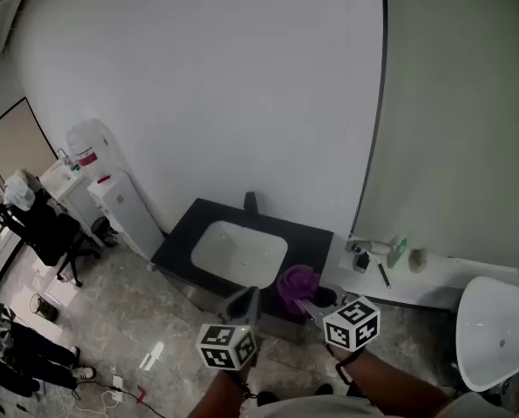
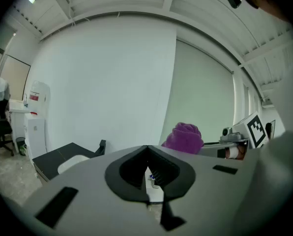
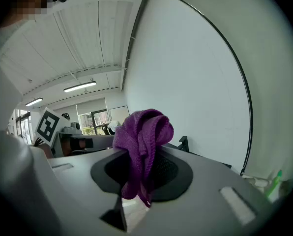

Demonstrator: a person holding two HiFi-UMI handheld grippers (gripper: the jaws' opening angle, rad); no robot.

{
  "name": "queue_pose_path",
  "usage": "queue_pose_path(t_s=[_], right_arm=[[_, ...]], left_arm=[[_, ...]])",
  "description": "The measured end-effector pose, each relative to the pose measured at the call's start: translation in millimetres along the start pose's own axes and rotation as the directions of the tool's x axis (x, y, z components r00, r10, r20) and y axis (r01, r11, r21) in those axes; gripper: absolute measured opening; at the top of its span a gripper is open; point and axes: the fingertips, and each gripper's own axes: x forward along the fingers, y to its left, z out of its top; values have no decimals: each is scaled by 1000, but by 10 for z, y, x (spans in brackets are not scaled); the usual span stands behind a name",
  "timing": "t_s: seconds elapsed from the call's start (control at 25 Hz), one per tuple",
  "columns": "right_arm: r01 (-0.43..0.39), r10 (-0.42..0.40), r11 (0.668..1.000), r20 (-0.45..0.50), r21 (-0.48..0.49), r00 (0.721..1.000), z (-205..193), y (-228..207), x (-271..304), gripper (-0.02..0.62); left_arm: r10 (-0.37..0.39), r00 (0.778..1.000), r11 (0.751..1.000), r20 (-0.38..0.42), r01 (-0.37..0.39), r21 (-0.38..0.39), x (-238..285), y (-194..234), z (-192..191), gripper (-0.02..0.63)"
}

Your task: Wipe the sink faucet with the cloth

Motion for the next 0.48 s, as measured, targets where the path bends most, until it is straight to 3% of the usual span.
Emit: queue_pose_path(t_s=[0.48], right_arm=[[-2,2,1000,1,-11,1000,50,-16,51,84]], left_arm=[[12,1000,1000,2,-12,-6,7,70,26,6]])
